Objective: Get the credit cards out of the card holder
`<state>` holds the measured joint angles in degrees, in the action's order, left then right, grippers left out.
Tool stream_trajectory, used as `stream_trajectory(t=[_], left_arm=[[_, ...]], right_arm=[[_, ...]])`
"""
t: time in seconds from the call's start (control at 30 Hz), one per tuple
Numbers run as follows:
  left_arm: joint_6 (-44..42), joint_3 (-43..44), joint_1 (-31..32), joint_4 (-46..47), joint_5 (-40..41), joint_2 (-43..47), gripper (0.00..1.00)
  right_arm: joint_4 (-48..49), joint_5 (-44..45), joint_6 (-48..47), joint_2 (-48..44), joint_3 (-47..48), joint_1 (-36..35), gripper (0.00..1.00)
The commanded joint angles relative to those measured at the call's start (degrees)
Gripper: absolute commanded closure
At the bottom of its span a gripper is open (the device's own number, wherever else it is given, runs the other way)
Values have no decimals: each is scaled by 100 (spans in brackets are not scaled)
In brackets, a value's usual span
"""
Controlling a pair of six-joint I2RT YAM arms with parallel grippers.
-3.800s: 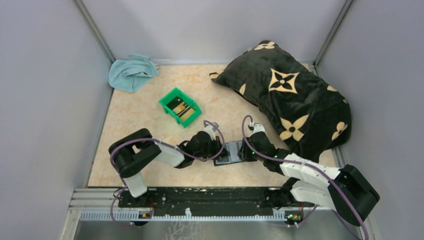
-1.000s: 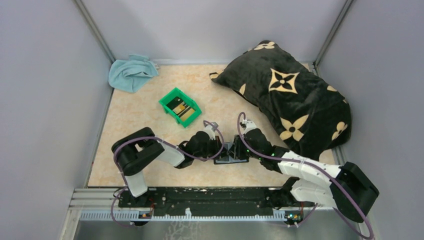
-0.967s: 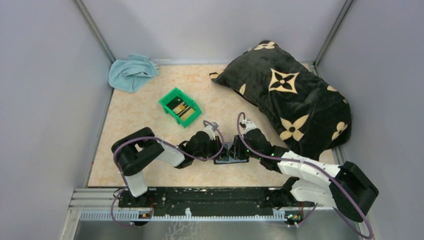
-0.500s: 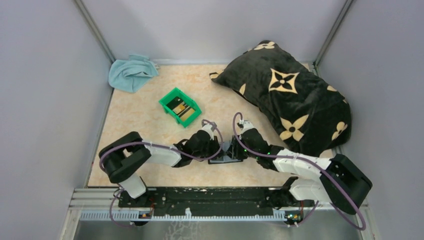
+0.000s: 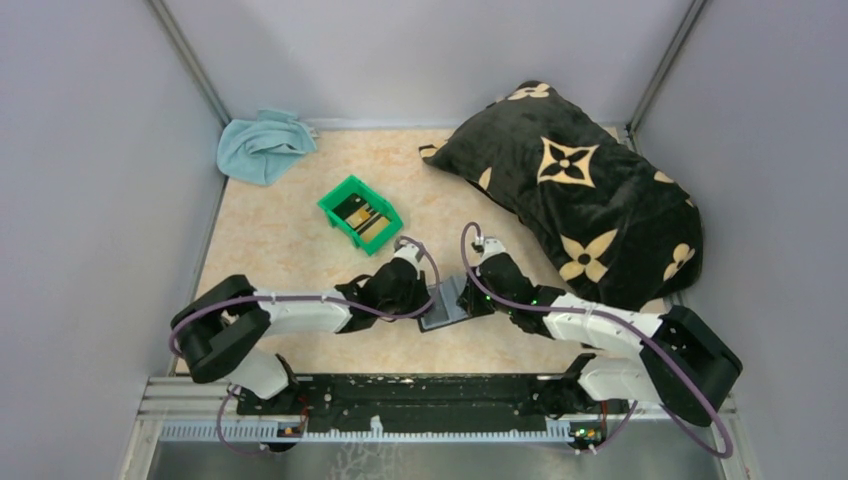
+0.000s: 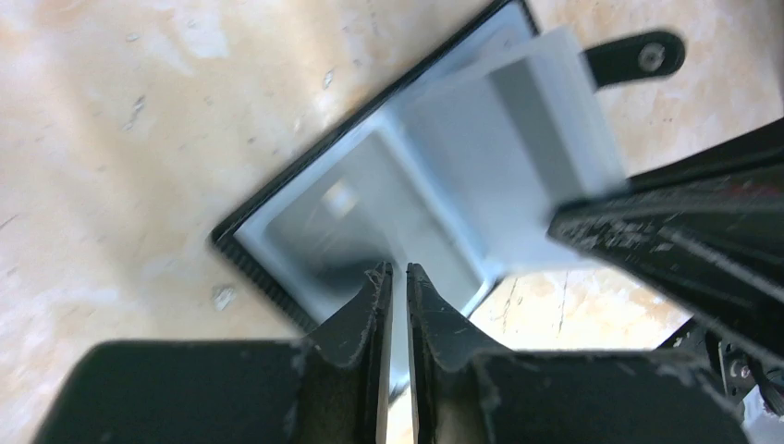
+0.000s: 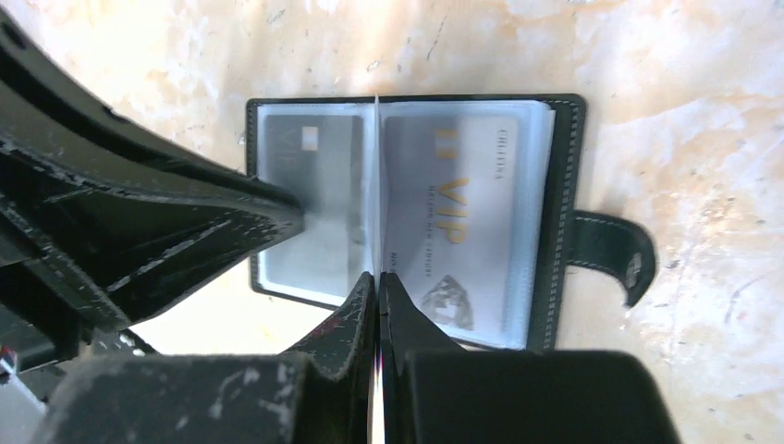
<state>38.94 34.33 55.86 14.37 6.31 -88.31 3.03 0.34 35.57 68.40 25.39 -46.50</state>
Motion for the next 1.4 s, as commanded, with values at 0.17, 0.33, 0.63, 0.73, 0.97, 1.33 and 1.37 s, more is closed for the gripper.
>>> stream_trajectory(t=[0.17,0.33,0.63,0.73,0.97,1.33,1.37], left_arm=[[-86,-26,-18,-1603,525,1364,81],[-90,-79,-39,-1884,808,1618,80],[65,-347,-53,-2152,934,2114,79],[100,-471,-80,-2304,1112,2369,78],[415,-725,-666,-2601,766,2817,75],[413,-817,-1016,-2613,594,2827,74],[405,-828,-1042,-2600,580,2820,74]], right_arm=[[-1035,1188,-542,-157,1092,-522,100],[-1405,1753,-624,685,1727,-1098,100],[-1916,2563,-474,2091,2687,-1919,100],[-1930,2597,-472,2289,2889,-2153,100],[-1731,2307,-445,2426,2998,-2450,84],[-1596,2386,-324,2399,3038,-2827,57],[-1584,2357,-324,2355,3037,-2859,55]])
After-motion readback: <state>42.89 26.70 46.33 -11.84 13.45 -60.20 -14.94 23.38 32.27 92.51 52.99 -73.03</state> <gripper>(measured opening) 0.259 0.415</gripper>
